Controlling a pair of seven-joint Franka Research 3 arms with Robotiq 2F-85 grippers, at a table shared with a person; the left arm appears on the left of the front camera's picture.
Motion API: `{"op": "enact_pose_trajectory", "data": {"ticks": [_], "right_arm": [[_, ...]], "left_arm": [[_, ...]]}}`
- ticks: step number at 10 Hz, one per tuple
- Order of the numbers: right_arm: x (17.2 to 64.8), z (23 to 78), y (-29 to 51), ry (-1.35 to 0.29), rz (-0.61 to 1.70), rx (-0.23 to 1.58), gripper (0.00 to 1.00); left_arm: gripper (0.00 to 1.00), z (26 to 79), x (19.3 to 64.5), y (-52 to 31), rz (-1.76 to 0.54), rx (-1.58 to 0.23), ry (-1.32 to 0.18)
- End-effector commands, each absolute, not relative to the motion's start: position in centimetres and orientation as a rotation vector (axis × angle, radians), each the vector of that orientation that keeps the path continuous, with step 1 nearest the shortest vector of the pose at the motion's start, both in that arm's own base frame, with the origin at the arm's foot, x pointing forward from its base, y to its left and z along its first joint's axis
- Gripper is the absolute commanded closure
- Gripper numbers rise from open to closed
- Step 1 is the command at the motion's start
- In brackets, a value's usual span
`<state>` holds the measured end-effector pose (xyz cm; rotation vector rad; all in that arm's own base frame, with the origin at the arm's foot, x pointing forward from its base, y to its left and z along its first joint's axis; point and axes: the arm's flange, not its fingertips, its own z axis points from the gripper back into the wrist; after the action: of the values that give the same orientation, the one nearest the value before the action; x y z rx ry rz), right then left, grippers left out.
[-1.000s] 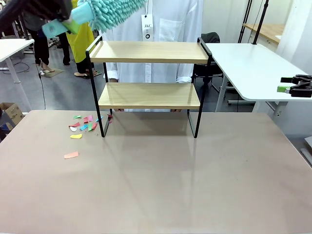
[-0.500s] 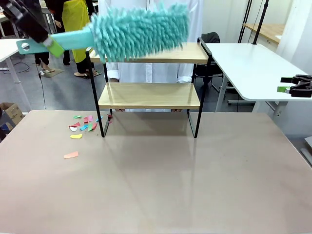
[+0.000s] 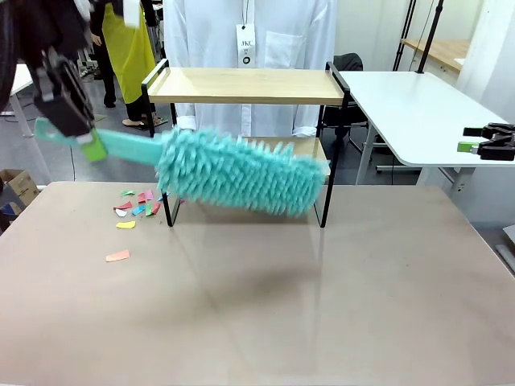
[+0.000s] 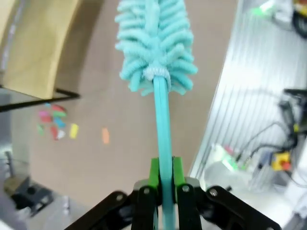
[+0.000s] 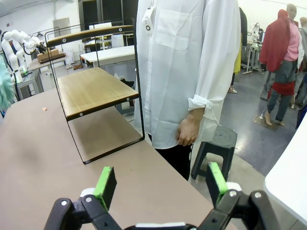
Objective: Clean the shelf.
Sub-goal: Clean the specific section of the Shelf indicated by the human with the Duster.
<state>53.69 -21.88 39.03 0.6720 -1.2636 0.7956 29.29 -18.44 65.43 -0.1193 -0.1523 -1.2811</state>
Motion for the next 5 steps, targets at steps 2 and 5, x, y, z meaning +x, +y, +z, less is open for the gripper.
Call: {"op": "enact_pose_trajectory", "data": {"ticks": [2, 5], "right_arm": [[53.7, 39.4, -21.7, -1.243, 0.793, 0.667, 0.0], [53.7, 39.4, -21.7, -1.243, 0.793, 0.667, 0.0]], "left_arm": [[0.87, 62.9, 30.0, -18.3, -1.326, -0.022, -0.032], [0.87, 59.6, 31.3, -17.0, -1.336, 0.105, 0.109]]}}
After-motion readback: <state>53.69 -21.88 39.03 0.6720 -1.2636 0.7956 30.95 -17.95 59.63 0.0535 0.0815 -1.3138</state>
